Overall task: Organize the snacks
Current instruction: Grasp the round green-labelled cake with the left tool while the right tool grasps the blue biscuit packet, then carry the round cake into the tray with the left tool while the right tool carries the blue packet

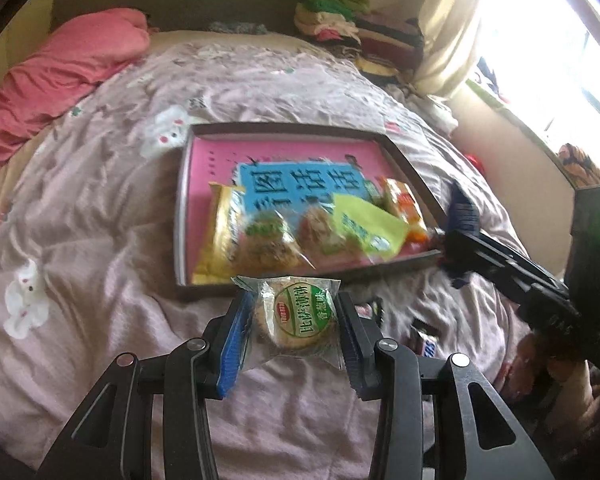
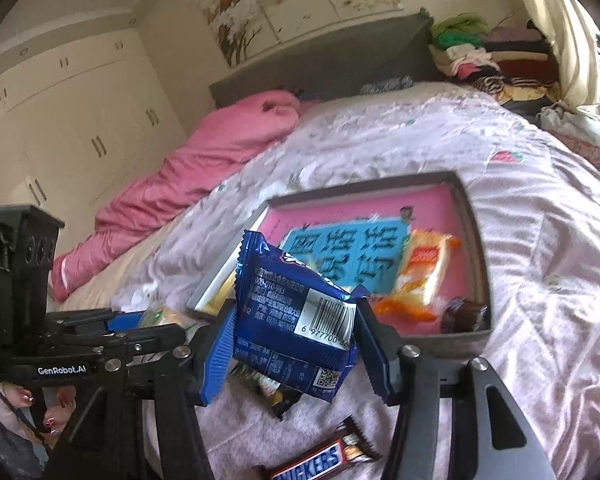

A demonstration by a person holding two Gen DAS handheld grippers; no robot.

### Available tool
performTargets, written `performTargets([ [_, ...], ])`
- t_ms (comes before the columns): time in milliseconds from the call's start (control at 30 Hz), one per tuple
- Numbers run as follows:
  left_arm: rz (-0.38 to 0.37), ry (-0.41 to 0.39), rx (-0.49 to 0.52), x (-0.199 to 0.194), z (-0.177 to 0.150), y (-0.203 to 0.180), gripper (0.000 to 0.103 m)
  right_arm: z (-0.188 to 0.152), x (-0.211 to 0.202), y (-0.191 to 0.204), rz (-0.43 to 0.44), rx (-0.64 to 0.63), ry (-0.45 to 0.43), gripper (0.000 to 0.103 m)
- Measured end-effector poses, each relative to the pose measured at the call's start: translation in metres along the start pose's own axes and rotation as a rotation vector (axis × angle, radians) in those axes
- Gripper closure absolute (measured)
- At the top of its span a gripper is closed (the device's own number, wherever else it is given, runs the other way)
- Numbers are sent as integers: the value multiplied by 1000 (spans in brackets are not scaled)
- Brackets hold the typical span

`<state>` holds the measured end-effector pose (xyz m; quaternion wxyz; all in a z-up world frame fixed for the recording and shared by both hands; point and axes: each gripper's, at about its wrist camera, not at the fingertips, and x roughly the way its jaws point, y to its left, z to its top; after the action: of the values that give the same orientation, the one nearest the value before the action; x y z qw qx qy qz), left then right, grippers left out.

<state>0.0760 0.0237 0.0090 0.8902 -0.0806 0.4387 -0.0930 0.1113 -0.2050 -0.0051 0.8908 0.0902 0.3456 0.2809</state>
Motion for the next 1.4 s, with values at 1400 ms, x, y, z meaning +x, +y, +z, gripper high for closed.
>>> performTargets([
  [1400, 159, -74, -27, 53, 31, 42, 60, 19, -8, -54, -190, 136, -131, 46],
])
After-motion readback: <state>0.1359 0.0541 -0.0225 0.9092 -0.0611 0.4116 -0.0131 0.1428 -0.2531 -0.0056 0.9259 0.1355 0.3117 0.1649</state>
